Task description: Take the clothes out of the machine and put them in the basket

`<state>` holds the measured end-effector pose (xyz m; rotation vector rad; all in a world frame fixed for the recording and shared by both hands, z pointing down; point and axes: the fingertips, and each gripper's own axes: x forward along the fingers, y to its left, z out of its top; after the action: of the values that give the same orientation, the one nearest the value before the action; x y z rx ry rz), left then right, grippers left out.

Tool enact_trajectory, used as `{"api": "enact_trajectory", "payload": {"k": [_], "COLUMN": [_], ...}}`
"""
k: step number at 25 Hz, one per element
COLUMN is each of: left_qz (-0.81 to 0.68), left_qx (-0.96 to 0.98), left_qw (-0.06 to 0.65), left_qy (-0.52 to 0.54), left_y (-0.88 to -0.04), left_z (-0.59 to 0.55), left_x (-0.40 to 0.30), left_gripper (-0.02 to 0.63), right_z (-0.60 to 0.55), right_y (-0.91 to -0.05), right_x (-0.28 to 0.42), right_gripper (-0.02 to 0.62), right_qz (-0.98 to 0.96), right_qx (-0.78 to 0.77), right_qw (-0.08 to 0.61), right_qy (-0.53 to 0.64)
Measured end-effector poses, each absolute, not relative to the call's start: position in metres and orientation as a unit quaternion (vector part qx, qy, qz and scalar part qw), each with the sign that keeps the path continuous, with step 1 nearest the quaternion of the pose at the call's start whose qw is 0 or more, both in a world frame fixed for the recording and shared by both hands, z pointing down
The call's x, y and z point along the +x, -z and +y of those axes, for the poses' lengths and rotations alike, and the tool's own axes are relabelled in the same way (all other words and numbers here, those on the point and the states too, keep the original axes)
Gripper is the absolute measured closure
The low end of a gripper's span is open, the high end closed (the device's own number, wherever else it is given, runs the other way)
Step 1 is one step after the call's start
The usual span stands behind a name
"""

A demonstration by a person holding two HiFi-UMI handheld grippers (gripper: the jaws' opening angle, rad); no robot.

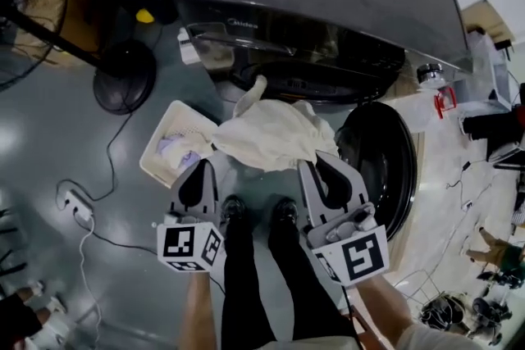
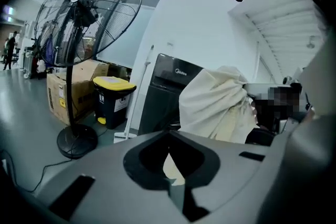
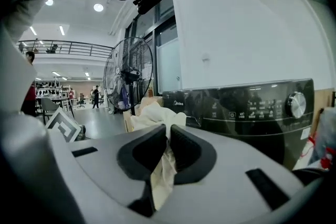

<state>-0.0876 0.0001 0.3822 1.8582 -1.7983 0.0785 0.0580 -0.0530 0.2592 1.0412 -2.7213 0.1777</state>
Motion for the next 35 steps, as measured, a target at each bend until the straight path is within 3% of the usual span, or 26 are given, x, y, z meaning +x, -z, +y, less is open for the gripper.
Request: {"api": "enact_trajectory", "payload": {"k": [13,27,35], "left_qz": [-0.752,-0.812,-0.820], "left_qx": [0.605,0.514,0.490], "left_qw": [0.262,0.276,0.296], "left_qy": [0.005,0.019,0.026], "left_y": [-0.361,-0.393,-0.424], "left_z": [0.060,0.159,0.187], "left_x": [-0.161,-0.266,-0.296], "left_gripper": [0.589,0.589,0.589], "right_z": [-0.027,0.019,0.040], "right_y": [-0.229,-0.264,-0.328], "right_x": [-0.039,-0.184,-0.239], "right_gripper": [0.549,0.549,0.549], "right_qz": [-0.966,-0.981,-0.980], "right_qx": [0.236,0.148,0.122], "right_qw": [0.088,0.096,0.137], "right_qy": [-0.061,-0.077,-0.073]}}
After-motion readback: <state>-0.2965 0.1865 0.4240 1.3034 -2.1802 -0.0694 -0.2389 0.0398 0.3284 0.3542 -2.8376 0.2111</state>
